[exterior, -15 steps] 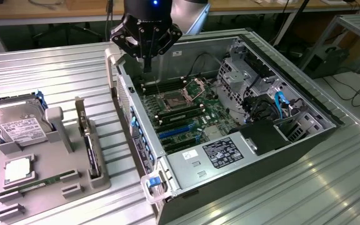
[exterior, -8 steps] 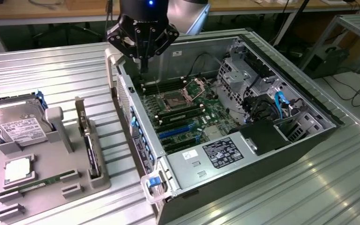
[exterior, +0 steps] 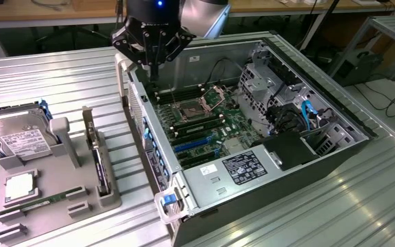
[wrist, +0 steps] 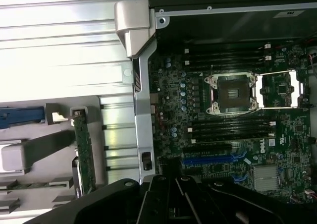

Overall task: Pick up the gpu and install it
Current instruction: 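Reach for the gpu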

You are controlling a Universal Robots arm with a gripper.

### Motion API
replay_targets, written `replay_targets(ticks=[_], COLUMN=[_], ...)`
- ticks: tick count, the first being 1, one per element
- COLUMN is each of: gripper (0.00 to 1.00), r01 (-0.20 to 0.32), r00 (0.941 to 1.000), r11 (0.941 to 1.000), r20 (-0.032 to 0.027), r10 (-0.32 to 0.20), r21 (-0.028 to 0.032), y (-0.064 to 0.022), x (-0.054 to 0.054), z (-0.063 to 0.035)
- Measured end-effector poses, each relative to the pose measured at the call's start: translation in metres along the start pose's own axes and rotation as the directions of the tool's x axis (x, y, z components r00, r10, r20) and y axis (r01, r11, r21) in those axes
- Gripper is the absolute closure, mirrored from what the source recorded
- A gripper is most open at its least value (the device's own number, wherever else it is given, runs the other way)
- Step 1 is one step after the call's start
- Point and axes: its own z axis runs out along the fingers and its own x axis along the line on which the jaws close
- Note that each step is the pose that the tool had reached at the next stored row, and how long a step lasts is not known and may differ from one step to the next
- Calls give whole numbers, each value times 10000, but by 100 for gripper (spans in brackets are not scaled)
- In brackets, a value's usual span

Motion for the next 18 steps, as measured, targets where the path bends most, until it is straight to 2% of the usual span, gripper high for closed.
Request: replay_targets(ticks=[18], gripper=[89], r01=[117], r00=[9999], r11=[9999], r20=[-5], r10=[-117], r21=[-4], y=[-146], x=[236], z=[-11])
